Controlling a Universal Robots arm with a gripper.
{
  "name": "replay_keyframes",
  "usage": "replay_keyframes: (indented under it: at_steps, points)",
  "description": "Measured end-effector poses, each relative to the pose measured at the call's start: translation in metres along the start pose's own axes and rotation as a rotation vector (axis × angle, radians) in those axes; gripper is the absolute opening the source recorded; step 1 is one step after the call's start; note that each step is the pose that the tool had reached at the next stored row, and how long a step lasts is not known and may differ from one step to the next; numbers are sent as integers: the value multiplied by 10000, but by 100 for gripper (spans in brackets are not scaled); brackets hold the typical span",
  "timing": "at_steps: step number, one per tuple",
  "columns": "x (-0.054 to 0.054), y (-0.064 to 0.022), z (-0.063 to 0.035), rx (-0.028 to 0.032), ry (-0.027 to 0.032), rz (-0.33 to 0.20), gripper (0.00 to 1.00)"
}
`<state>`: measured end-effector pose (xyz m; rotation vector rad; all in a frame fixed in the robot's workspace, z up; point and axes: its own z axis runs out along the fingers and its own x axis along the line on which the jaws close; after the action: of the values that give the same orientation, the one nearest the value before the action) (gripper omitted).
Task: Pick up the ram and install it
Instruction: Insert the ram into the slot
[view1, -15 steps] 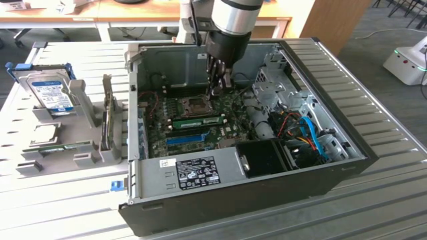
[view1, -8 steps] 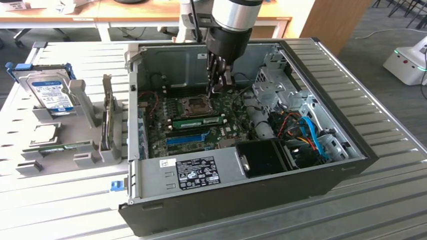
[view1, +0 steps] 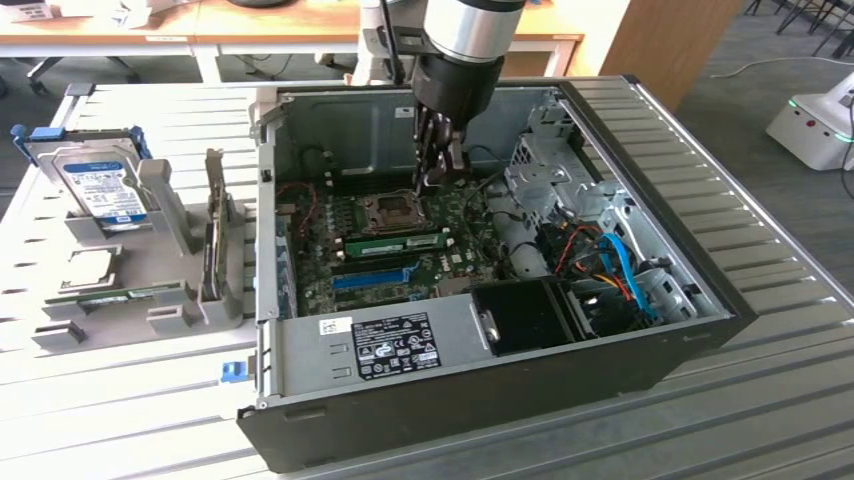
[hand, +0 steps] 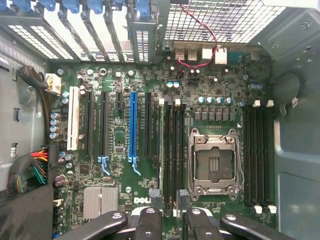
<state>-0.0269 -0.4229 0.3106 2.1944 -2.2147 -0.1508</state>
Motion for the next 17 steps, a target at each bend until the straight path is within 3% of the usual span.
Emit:
replay_keyframes:
  at_steps: [4,6,11,17]
  points:
    - [0,0,0,8,-8,-3,26]
    - [0,5,-1,46,-44,-5,26]
    - [0,26,2,232,-170,-28,26]
    - [1,53,4,433,-277,-47,26]
